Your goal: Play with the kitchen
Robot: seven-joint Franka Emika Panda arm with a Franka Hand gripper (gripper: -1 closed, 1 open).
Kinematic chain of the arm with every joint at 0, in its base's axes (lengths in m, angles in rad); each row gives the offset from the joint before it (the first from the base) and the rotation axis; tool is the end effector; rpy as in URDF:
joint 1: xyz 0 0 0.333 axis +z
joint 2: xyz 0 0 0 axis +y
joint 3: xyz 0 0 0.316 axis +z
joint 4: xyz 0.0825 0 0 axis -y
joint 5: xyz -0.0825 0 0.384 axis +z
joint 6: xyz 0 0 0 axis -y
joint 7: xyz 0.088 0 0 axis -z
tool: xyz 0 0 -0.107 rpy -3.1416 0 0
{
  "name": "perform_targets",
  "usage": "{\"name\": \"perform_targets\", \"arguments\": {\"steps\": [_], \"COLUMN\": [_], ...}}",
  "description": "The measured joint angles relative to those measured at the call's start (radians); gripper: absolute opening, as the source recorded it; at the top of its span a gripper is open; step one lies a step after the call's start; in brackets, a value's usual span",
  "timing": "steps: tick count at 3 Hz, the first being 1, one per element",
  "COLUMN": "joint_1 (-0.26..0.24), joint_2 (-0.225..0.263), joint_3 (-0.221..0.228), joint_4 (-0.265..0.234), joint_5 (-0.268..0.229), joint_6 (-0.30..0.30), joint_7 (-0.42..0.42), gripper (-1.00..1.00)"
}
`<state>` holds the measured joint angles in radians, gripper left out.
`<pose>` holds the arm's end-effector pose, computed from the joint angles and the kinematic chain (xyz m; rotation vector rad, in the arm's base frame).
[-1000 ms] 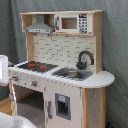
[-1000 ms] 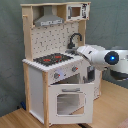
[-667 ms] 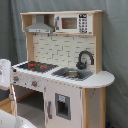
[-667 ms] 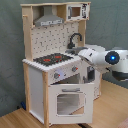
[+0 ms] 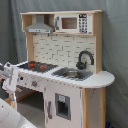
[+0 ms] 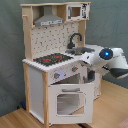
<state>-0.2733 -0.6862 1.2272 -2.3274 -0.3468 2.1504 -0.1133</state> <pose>0.2590 0.3995 0.4404 1.8549 1.2644 0.4515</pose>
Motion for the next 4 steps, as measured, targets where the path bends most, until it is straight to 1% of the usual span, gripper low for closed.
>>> {"name": "perform_targets", "arguments": {"steps": [1, 2, 3, 4], "joint_1": [0.000, -0.002, -0.007, -0.024], "joint_2": [0.080, 0.173, 0.279, 0.356], "joint_3": [-0.030, -0.043, -0.046, -0.059], "joint_4": [0.000, 0.000, 0.000, 0.002], "joint_5": [0.001, 0.001, 0.000, 0.000], "joint_6": [0.002, 0.017, 0.044, 0.084], "joint_7": [-0.054, -0.093, -0.133, -0.203], "gripper": [1.00, 1.00, 1.00, 1.00]}}
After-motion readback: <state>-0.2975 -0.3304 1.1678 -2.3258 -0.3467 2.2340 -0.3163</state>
